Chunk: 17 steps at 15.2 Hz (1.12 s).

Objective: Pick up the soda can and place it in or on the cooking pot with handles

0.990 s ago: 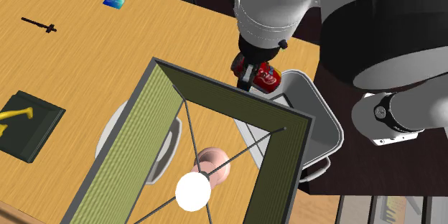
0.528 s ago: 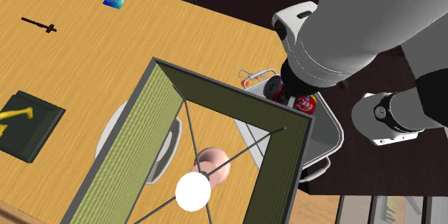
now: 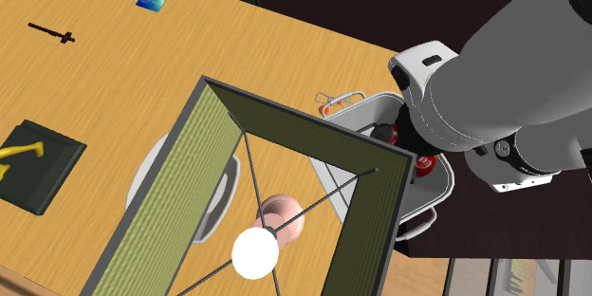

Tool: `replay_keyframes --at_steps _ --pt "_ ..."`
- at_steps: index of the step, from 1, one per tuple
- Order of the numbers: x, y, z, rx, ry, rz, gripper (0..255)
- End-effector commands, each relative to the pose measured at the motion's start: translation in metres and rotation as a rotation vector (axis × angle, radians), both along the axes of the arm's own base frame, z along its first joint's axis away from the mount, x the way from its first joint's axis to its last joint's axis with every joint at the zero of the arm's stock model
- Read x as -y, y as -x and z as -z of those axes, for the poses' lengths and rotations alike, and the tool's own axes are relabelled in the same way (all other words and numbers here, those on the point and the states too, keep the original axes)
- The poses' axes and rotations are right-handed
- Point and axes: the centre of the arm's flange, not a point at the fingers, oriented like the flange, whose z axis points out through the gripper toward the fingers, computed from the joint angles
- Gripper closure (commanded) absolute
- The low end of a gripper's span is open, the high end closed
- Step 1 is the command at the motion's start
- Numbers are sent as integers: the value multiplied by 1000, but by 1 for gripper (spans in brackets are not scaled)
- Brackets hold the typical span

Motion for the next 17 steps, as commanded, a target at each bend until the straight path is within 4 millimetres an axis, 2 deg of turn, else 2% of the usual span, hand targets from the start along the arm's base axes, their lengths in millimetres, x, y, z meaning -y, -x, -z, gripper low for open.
replay_keyframes --at_steps 1,9,17 --pt "0 -1 11 1 0 0 255" --pt "0 -1 54 1 0 0 255" --pt "0 -1 54 1 0 0 255"
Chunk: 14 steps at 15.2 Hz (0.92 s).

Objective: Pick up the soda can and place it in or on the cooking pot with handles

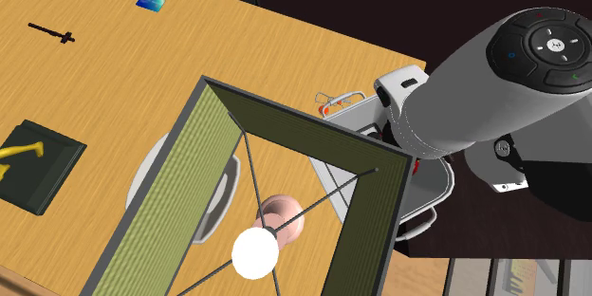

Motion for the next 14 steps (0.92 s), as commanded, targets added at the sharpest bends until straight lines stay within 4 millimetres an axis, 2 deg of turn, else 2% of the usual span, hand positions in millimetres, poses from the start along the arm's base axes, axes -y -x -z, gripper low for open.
replay_keyframes --at_steps 1,6,10,14 --pt "0 0 0 0 0 0 0" --pt "0 0 0 0 0 0 0" --pt "2 1 -50 0 0 0 0" --pt "2 1 -50 0 0 0 0"
